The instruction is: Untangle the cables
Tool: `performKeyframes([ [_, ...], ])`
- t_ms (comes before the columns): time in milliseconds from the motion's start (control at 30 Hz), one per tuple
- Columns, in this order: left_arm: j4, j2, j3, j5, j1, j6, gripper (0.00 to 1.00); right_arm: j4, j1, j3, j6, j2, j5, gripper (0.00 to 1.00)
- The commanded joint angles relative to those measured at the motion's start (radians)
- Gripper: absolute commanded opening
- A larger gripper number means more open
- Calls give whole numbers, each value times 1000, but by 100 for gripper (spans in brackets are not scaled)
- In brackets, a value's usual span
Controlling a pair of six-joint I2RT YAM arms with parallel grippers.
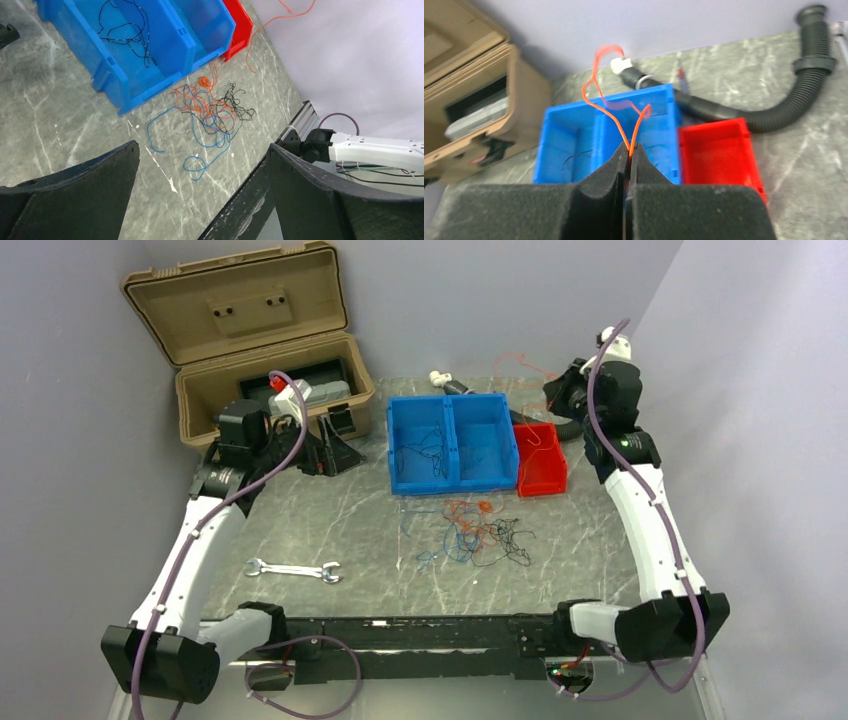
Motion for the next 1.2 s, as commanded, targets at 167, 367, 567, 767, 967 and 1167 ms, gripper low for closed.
performKeyframes([
  [167,14,-41,-1,26,2,42,99,326,-113,-22,-41,122,18,0],
  [367,-14,-54,1,13,2,73,99,536,-144,-57,-127,207,-73,0],
  [567,-3,-50,-8,21,2,77,99,863,-148,-353,-145,159,-42,0],
  [767,8,-27,-3,32,2,80,99,964,-147,-602,-89,80,-27,0],
  [967,34,-11,-11,45,0,72,98,918,-147,-762,21,-15,41,0],
  [1167,32,-11,-16,43,-4,78,97,653,-147,-717,104,-4,203,0],
])
